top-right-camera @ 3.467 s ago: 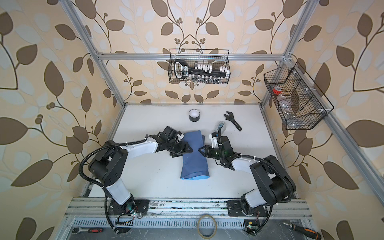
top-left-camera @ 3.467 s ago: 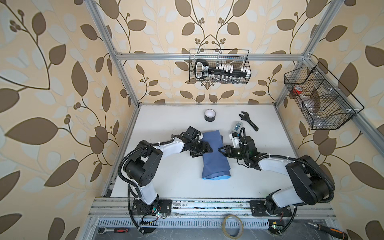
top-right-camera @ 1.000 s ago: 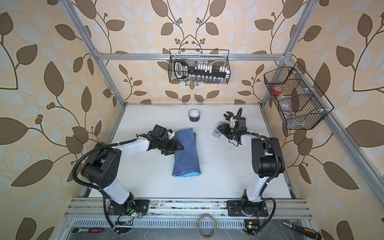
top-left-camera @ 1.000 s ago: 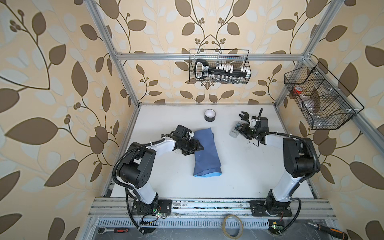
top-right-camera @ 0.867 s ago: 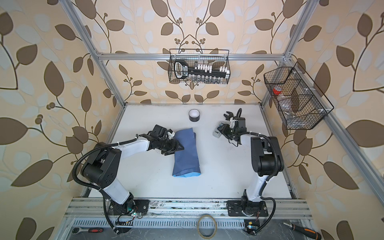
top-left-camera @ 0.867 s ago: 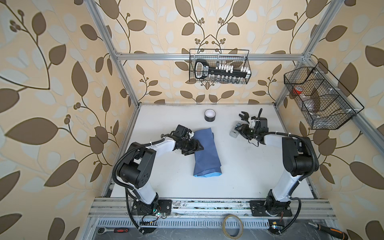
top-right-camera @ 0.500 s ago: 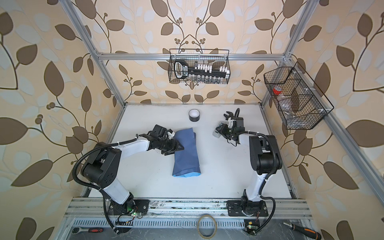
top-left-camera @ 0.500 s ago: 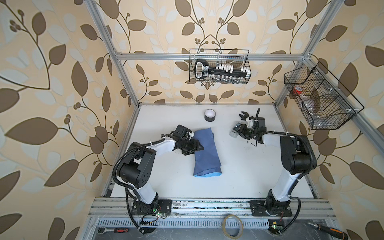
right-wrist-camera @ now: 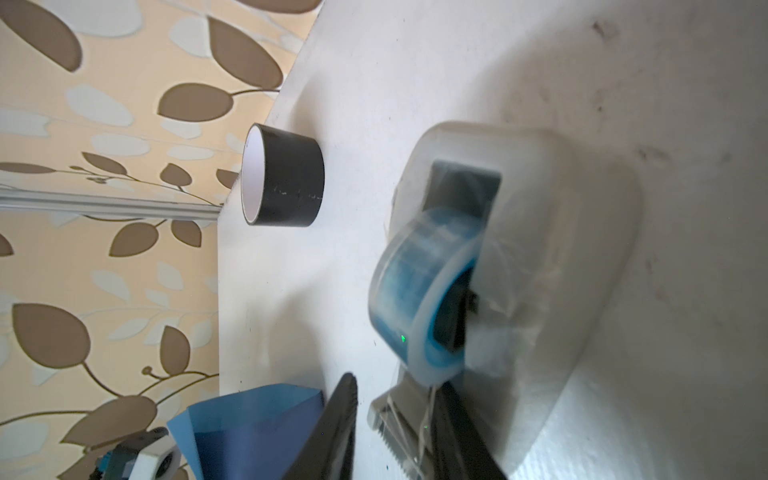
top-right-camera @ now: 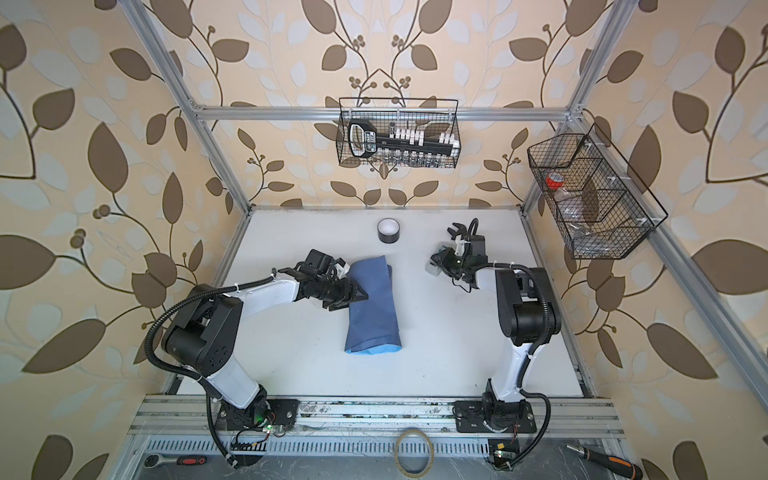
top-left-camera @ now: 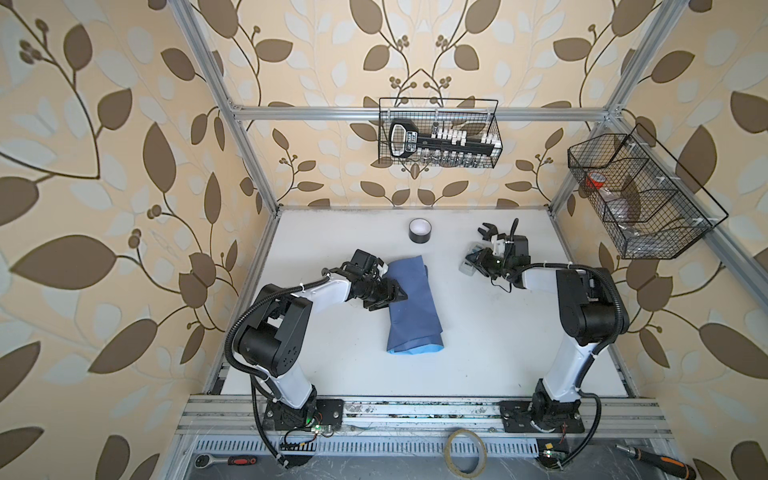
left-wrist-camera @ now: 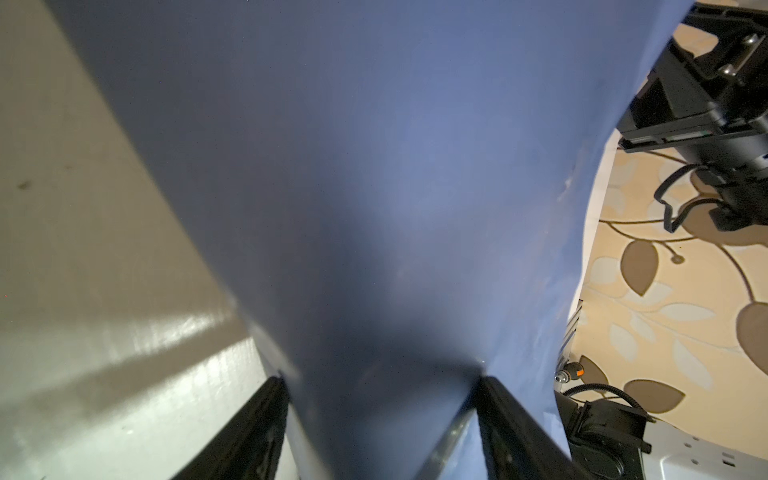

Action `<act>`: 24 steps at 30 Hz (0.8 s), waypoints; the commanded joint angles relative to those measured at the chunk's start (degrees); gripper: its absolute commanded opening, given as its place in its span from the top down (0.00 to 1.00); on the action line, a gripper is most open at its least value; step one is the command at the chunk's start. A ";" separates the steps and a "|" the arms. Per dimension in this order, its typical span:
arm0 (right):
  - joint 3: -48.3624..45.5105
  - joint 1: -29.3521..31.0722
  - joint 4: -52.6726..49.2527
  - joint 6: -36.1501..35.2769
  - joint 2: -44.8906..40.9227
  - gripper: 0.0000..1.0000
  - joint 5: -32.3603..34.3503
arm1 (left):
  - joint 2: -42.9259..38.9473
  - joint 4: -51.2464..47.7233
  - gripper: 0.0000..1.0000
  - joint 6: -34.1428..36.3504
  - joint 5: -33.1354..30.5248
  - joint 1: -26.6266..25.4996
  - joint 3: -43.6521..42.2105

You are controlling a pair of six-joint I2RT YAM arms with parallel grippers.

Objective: Wrap the gift box in paper

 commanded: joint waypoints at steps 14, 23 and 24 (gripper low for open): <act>-4.11 0.02 6.47 5.70 1.09 0.81 -2.84 | 2.55 -2.88 0.28 2.11 -6.40 0.36 -1.77; -4.98 -0.13 7.98 6.60 0.84 0.90 -3.01 | 2.60 -2.94 0.29 2.11 -6.42 0.37 -1.75; -5.12 -0.20 8.35 6.95 1.00 0.91 -3.14 | 2.62 -2.90 0.29 2.13 -6.40 0.33 -1.75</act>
